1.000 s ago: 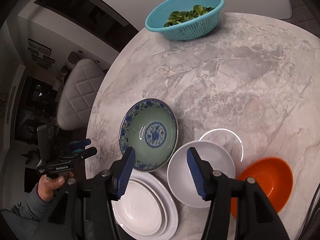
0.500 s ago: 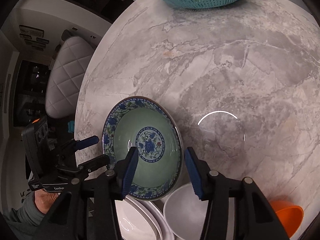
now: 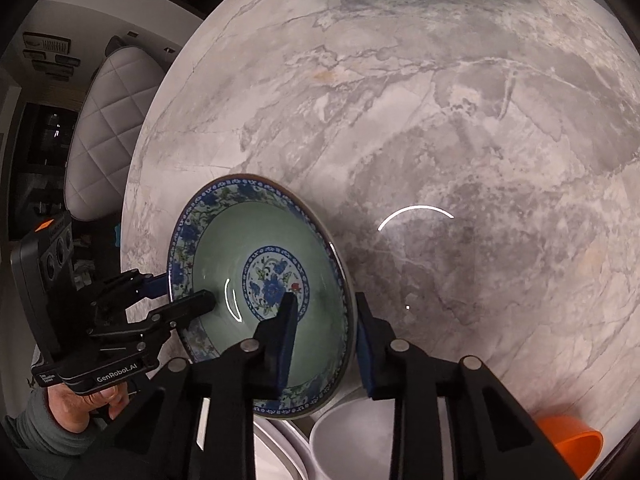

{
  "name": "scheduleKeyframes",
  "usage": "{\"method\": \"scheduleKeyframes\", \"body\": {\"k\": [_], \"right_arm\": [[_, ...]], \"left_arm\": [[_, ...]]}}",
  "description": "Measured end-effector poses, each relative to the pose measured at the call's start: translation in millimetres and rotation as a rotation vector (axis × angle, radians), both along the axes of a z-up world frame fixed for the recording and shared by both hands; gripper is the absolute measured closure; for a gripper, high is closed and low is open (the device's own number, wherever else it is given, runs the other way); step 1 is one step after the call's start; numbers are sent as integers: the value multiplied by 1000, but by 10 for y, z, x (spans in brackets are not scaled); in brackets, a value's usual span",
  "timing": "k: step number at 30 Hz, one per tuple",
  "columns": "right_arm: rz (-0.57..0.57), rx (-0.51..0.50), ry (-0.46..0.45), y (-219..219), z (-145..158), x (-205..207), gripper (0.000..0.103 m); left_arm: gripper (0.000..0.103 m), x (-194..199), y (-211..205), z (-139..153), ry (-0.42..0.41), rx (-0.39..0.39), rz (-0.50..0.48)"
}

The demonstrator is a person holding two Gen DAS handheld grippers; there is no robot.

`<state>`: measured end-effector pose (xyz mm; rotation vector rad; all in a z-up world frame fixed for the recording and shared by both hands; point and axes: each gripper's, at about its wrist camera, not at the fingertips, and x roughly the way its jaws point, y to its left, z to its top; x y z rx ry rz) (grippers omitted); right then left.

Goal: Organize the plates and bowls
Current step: 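Close the left gripper on the bowl rim while the right gripper grips the opposite rim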

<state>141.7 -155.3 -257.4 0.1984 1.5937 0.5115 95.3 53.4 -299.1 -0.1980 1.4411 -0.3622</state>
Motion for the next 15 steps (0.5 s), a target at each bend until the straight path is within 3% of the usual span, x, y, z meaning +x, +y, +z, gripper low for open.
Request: {"method": "scheduleKeyframes", "body": {"k": [4,15], "right_arm": [[8,-11,12,33,-43,8,92],[-27,12,20,66,-66,21,95]], "left_arm": [[79,11,-71,-73,19,-20,-20],[86,105,-38,1,24,-25,9]]}}
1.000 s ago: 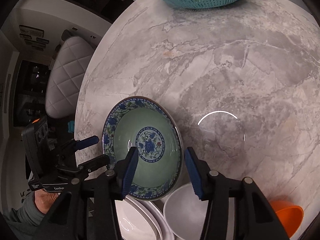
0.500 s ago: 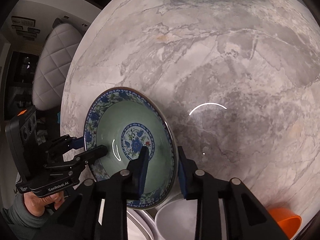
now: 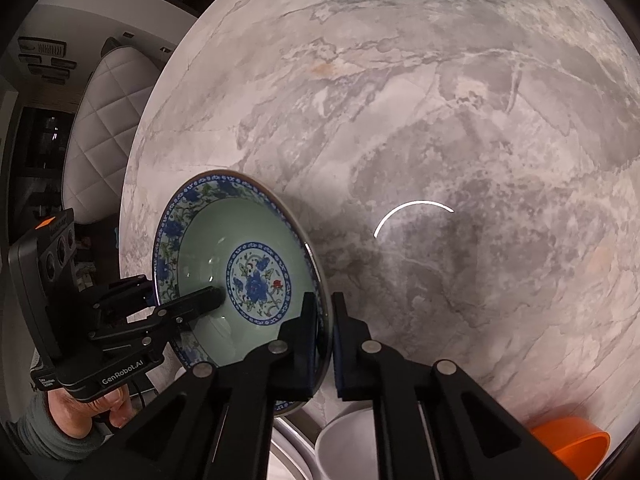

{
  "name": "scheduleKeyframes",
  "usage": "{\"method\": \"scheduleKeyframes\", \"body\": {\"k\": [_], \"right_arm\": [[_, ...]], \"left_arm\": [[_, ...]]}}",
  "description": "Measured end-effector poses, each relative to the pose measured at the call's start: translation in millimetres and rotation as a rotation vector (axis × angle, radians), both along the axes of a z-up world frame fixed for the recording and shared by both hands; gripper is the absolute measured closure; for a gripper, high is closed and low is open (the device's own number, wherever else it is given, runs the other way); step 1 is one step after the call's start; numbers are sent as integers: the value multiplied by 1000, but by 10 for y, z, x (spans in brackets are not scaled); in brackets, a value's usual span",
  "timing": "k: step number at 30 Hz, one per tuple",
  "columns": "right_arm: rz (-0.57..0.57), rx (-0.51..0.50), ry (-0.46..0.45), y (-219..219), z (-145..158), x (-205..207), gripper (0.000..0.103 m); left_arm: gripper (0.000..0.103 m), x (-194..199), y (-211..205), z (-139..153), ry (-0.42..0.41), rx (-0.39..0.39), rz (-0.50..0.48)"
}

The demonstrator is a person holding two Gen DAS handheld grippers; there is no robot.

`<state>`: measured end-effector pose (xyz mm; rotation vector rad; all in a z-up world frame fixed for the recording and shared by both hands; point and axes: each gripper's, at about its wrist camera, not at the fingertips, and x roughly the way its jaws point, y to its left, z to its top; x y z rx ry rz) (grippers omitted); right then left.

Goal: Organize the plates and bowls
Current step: 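Close the left gripper on the bowl rim while the right gripper grips the opposite rim, then lift the blue-patterned bowl with both grippers and carry it toward the orange bowl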

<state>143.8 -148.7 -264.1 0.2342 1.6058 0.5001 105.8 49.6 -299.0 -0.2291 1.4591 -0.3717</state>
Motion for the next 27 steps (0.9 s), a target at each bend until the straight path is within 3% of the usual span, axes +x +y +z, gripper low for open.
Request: {"method": "scheduleKeyframes", "body": {"k": [6,13,20,27], "right_arm": [[-30,14,-22,-104,192,17,95],[-107,33,-101,-365,756,-284,94],[-285,3,-172,-883,1201,-1161,94],[-510,-30,-164,-1461,1192,-2218,94]], "left_arm": [[86,4,7,267,-13,-22,-12],[86,-238,-273,747,-51,-84,-106],[86,-887,-877,998,-62,-142,-305],[86,-1628,-1598,868,-30,-146,-482]]}}
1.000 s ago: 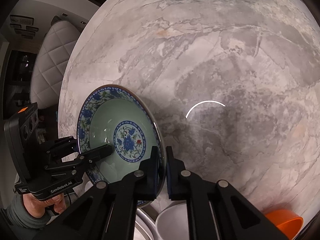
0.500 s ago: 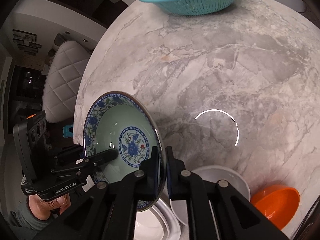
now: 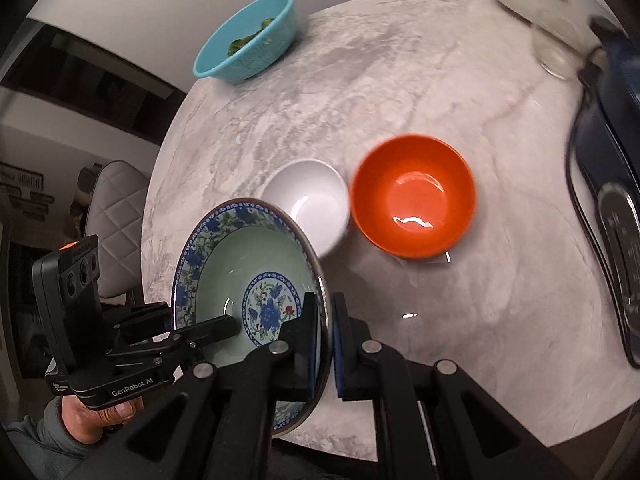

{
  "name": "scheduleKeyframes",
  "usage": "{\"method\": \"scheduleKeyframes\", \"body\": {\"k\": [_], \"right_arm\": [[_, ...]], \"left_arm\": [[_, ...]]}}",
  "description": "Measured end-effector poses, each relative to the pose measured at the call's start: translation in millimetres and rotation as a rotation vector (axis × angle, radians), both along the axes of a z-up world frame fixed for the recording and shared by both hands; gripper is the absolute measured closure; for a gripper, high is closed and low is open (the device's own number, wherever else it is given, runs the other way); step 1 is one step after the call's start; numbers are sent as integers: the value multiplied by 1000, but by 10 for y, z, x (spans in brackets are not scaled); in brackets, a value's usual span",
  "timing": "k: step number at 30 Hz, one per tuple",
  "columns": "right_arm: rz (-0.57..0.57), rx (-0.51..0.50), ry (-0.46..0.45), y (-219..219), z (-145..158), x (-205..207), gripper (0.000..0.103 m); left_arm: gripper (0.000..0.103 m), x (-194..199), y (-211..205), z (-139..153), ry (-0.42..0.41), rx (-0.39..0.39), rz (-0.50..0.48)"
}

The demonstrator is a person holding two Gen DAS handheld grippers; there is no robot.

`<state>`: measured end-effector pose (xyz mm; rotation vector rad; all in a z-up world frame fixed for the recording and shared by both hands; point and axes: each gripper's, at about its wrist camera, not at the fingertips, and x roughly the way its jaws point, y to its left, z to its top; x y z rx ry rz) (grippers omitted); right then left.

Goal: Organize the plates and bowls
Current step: 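Lift the blue-patterned bowl with both grippers and carry it toward the orange bowl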

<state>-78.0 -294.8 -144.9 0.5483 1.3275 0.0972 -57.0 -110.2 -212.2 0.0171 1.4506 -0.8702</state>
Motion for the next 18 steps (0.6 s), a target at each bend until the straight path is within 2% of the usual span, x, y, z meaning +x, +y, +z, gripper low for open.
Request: {"method": "scheduleKeyframes", "body": {"k": [4,6,8,11,13,18], "right_arm": [[-70,-6,17,-298,-157,-411,95],[-77,-29,36,-442,-284,-530,94],[-77,-28,46,-585,-427,-603,94],[-50,-39,63,-727,-639,-683,94],[-25,-45,69,-794,-751,-729,94],[19,-53,78,-881,-953,-736,94]], "left_arm": [[86,-357,-393,-246,25,29,-44],[86,-444,-576,-385,13,60,-51],[86,-505,-713,-535,36,84,-39],[86,-597,-869,-671,15,125,-42],[86,-632,-941,-788,30,146,-20],[86,-711,-1061,-906,19,164,3]]}}
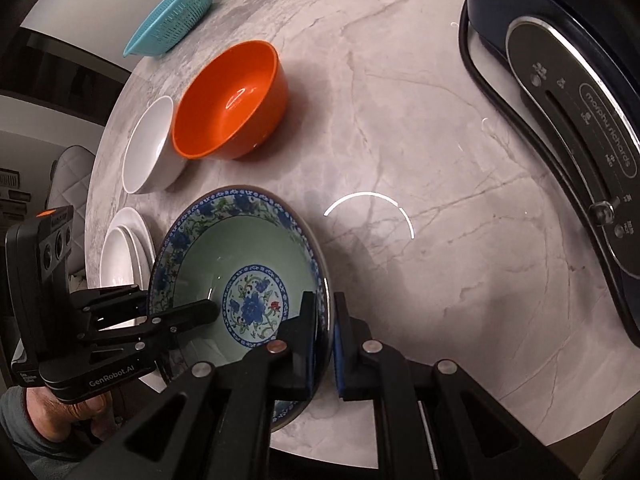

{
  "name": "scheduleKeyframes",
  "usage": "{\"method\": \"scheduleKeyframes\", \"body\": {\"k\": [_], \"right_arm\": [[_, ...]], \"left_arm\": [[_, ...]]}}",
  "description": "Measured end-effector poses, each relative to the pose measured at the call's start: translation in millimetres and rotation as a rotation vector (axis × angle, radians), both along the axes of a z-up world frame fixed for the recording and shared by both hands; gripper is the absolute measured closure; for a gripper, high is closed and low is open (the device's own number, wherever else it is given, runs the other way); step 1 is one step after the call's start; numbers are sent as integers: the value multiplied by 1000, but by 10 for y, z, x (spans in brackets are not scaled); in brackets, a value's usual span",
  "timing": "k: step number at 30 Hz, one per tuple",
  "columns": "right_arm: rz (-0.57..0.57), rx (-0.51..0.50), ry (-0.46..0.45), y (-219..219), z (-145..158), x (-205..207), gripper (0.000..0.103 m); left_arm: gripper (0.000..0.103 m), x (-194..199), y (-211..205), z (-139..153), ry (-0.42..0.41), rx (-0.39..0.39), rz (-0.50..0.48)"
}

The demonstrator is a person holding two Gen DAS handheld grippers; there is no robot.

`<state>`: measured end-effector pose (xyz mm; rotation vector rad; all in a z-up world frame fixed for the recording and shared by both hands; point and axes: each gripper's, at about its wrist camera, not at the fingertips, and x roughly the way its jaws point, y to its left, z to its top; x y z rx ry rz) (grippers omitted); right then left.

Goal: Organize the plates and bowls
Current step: 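Lift the blue-patterned bowl with both grippers and carry it toward the orange bowl, then lower the blue-patterned bowl onto the table and open both grippers, then move both tools to the white bowl beside the orange bowl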

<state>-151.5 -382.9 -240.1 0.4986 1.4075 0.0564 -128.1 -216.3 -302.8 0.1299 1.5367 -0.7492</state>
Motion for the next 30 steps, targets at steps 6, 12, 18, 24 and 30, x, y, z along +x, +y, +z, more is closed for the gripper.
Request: {"method": "scheduleKeyframes", "body": {"k": [6,12,18,24,30], "right_arm": [[21,7,-10,-103,-82,-21,93],[38,10,-18,-125,-108,-49,91],[38,-30,-52,-171,37,-164,46],[83,-86,-167,-186,547,-220,46],[122,100,-314,-41,1058,211,46]], "left_arm": [[86,1,-133,-100,-7,11,7],[79,84,-145,-107,-1,-5,18],[12,60,58,349,-65,-76,57],[1,282,553,934,-144,-131,192],[1,876,1107,1276,-233,-39,253]]}}
